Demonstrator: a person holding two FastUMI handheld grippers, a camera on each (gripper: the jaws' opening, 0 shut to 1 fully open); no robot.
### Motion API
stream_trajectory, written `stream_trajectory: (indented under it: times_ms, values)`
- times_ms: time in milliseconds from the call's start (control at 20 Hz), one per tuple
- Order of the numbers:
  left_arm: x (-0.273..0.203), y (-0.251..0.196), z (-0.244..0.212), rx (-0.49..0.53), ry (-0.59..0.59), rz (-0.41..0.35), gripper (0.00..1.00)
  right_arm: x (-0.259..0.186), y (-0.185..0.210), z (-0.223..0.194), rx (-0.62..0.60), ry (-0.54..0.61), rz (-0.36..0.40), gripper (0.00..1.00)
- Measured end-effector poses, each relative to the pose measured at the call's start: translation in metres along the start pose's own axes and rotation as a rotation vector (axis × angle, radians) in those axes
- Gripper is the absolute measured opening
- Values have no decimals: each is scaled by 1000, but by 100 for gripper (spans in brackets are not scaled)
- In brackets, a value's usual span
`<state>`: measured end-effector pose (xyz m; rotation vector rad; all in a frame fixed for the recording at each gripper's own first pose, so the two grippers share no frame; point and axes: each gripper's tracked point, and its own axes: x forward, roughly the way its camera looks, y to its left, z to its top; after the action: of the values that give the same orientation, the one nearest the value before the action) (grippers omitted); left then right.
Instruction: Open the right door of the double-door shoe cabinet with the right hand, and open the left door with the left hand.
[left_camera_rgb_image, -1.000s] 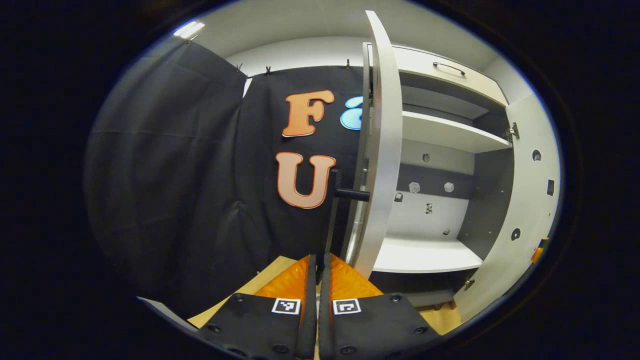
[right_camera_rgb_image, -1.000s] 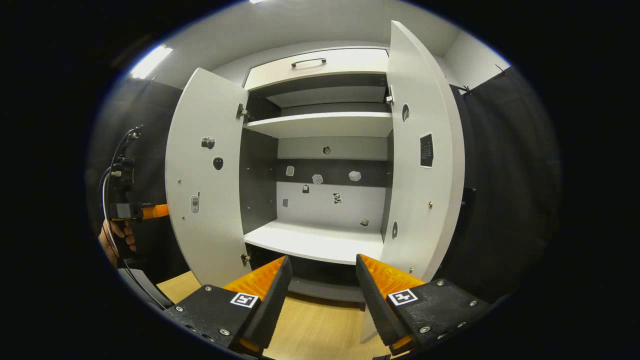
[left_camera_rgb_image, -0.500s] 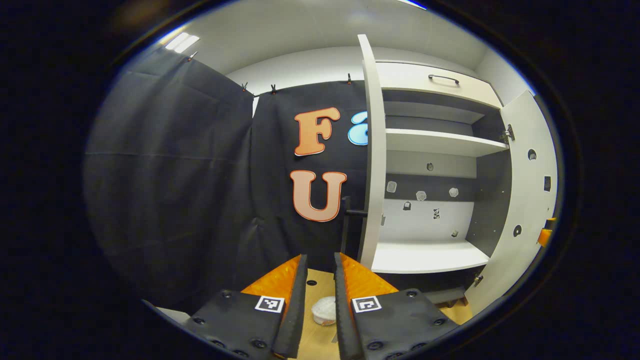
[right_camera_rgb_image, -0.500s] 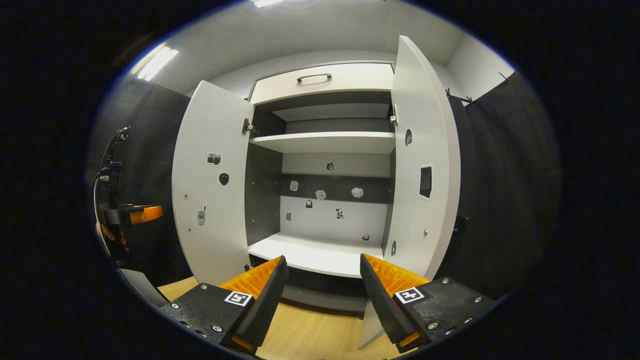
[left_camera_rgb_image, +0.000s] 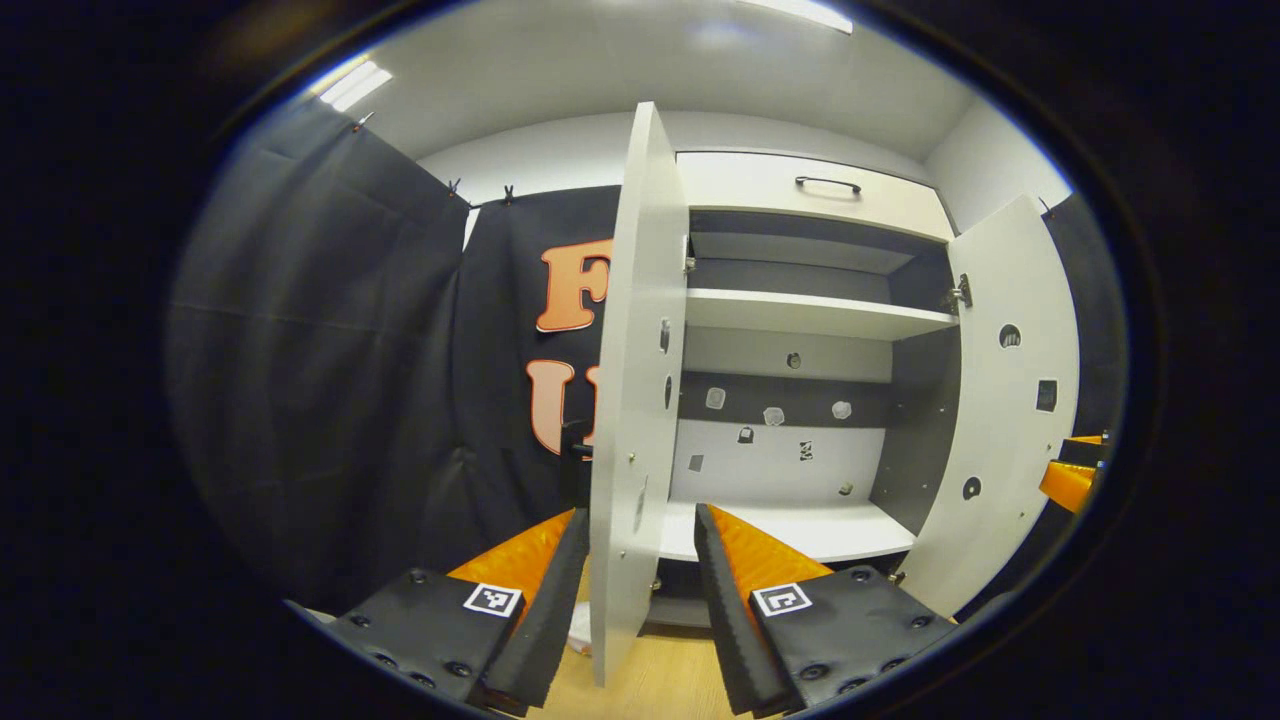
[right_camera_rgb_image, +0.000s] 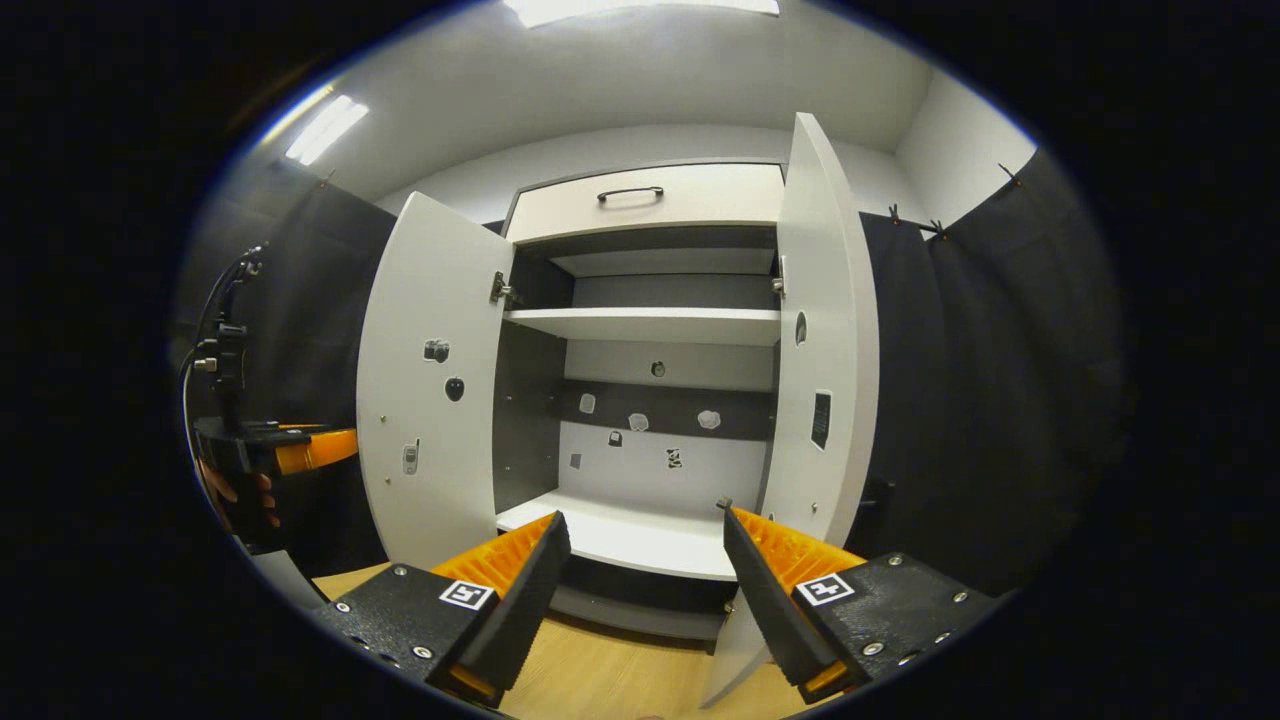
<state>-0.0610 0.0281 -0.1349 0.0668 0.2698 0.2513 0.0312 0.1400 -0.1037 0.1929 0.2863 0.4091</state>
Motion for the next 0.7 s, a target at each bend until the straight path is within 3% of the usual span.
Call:
stream_trajectory:
  times_ms: [100,150,200,300,700]
  values:
    - [2,-14,5,-12,-13,-26,75,-7,-8,3,-15,-18,-24,94]
    - [3,-21,8,-13,-20,-40,83,-10,-12,5,-26,-25,-34,91]
    - [4,-27,10,-14,-26,-53,83,-12,-16,5,-33,-31,-47,94]
    - [4,-37,14,-12,-42,-72,98,-13,-20,5,-35,-32,-66,94]
    - [0,-61,36,-11,-119,-114,97,-11,-23,22,-24,-93,-79,94]
